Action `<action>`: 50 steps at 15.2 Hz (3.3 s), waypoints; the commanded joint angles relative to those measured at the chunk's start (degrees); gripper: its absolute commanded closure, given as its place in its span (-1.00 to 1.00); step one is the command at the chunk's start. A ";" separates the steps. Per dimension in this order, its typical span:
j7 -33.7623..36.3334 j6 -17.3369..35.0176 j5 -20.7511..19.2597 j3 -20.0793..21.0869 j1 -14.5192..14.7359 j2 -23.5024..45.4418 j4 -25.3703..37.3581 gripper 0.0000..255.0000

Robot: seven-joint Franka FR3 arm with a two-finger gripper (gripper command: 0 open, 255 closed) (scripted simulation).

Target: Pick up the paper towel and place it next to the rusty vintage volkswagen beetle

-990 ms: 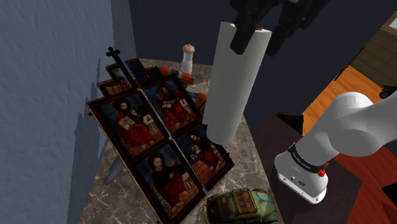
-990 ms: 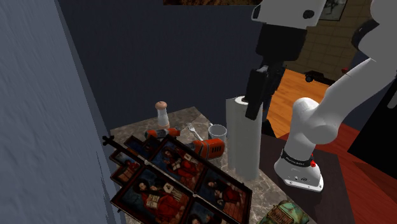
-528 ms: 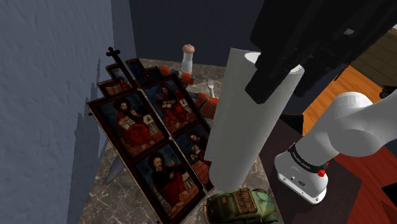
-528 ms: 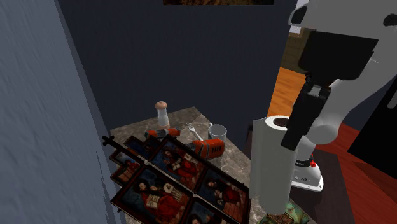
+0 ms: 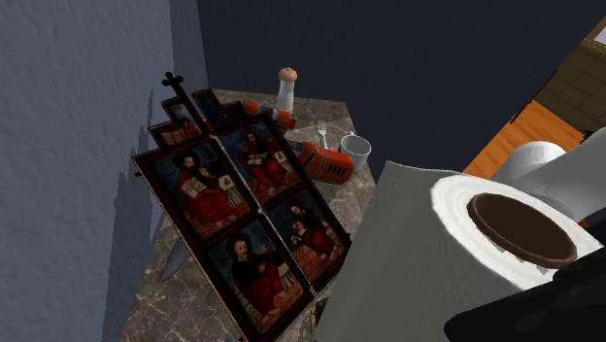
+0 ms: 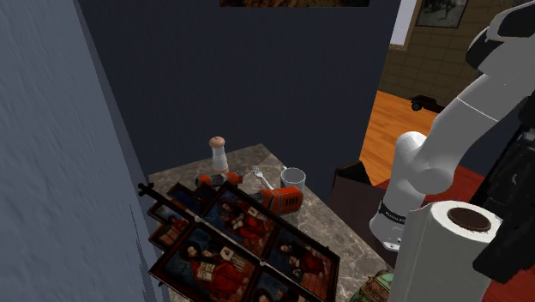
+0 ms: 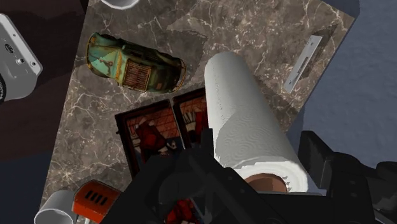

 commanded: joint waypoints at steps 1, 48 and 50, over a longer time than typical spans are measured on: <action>3.58 0.27 -1.14 5.02 -1.77 2.02 2.38 1.00; -1.03 34.92 7.69 10.93 2.29 -3.99 -35.82 1.00; -0.94 36.53 7.78 12.13 1.71 -3.52 -36.83 1.00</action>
